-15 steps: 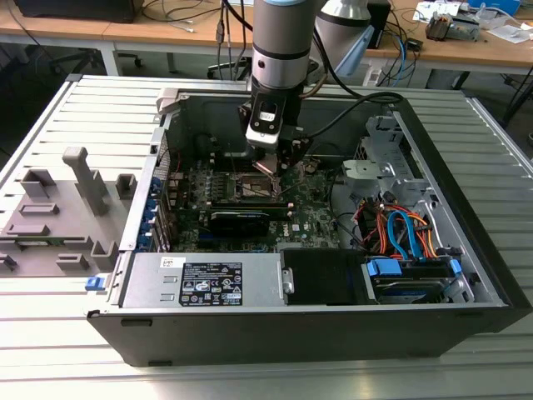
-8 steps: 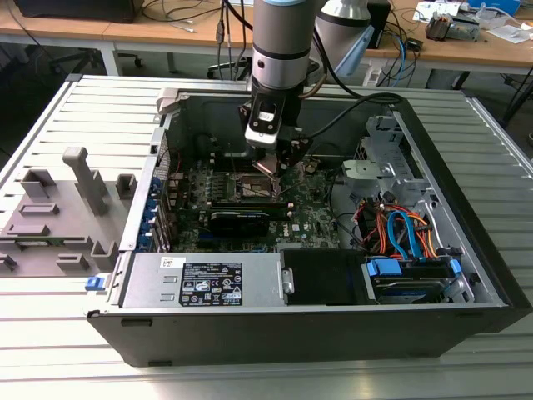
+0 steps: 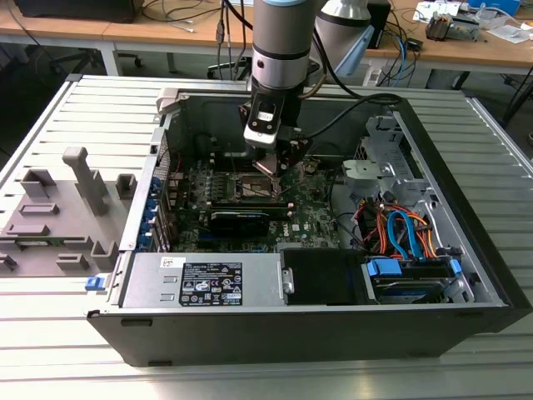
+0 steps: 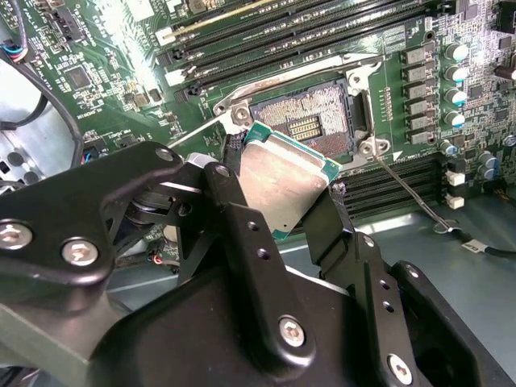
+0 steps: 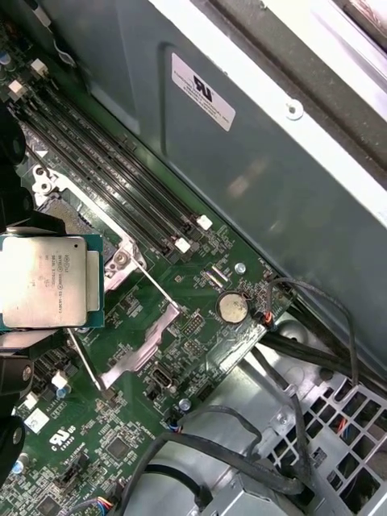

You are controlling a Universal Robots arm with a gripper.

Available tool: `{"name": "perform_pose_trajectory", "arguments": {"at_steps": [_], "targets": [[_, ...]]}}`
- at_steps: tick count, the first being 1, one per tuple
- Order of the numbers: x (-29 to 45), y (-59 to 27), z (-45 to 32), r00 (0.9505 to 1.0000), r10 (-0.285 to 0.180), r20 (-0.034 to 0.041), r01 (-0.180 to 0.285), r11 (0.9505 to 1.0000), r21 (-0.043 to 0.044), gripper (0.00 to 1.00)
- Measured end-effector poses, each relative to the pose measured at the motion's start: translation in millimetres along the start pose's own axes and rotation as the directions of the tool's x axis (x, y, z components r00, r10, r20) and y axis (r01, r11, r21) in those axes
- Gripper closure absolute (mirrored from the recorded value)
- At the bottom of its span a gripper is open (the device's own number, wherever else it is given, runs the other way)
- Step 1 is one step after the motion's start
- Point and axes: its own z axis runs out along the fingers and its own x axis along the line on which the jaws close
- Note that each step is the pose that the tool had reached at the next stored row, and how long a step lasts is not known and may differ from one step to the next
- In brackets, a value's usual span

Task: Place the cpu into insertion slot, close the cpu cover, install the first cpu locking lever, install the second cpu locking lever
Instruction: 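Place the cpu into insertion slot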

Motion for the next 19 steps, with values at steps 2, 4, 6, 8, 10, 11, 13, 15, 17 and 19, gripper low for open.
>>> {"name": "perform_pose_trajectory", "arguments": {"at_steps": [2,4,6,8,10,11,13,15,17,19], "targets": [[0.0,0.0,0.1,1.0,0.004,0.0002,-0.004,1.0,-0.0001,0.45],[0.0,0.0,0.1,1.0,0.008,0.0003,-0.008,1.0,-0.0001,0.45],[0.0,0.0,0.1,0.9999,0.012,0.0005,-0.012,0.9999,-0.0002,0.45],[0.0,0.0,0.1,0.9999,0.016,0.0006,-0.016,0.9999,-0.0002,0.45],[0.0,0.0,0.2,0.9998,0.019,0.0007,-0.019,0.9998,-0.0003,0.45],[0.0,0.0,0.2,0.9998,0.021,0.0007,-0.021,0.9998,-0.0004,0.45],[0.0,0.0,0.2,0.9997,0.024,0.0009,-0.024,0.9997,-0.0004,0.45],[0.0,0.0,0.3,0.9996,0.027,0.001,-0.027,0.9996,-0.0005,0.45],[0.0,0.0,0.3,0.9995,0.031,0.0011,-0.031,0.9995,-0.0005,0.45],[0.0,0.0,0.4,0.9994,0.034,0.0012,-0.034,0.9994,-0.0006,0.45]]}}
